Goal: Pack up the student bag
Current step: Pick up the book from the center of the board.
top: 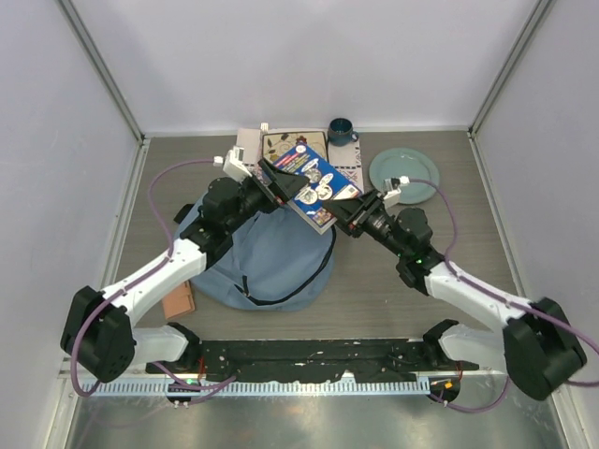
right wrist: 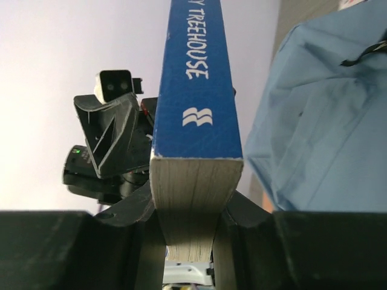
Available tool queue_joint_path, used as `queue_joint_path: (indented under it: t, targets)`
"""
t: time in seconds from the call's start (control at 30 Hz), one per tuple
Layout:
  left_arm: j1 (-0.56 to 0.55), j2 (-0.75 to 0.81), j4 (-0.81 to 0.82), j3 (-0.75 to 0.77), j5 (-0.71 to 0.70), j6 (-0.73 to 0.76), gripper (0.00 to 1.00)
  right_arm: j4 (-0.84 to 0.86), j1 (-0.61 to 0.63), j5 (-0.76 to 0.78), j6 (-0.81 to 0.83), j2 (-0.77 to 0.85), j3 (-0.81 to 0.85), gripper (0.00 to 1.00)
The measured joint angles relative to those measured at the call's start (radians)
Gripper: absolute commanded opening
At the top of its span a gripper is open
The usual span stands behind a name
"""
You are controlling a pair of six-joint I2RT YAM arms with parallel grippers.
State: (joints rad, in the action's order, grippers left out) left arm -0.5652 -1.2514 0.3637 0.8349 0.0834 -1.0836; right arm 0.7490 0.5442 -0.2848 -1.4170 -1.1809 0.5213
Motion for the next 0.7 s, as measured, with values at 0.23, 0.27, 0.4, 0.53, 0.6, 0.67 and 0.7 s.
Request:
queue_joint_path:
  t: [0.23,0.27,0.4,0.53,0.6,0.67,0.7]
  targets:
    - [-0.014,0.004,-0.274,0.068,0.039,0.227,1.00,-0.524,0.008,0.241,0.255,0.313,0.068,0.01]
    - [-0.015,0.004,-0.304,0.077,0.037,0.255,1.00,-0.580,0.007,0.279,0.277,0.345,0.077,0.01]
    - [-0.050,-0.003,-0.490,0.159,-0.009,0.411,1.00,-0.829,0.003,0.476,0.365,0.482,0.113,0.01]
    - [-0.145,-0.040,-0.605,0.246,-0.065,0.533,1.00,-1.020,0.002,0.642,0.416,0.565,0.147,0.01]
    - [-0.203,-0.070,-0.640,0.276,-0.079,0.580,1.00,-1.100,0.002,0.712,0.438,0.589,0.168,0.01]
    - [-0.248,-0.107,-0.671,0.299,-0.078,0.615,1.00,-1.160,0.002,0.769,0.455,0.603,0.188,0.01]
    - [-0.269,-0.127,-0.682,0.308,-0.074,0.628,1.00,-1.186,0.002,0.791,0.464,0.607,0.196,0.01]
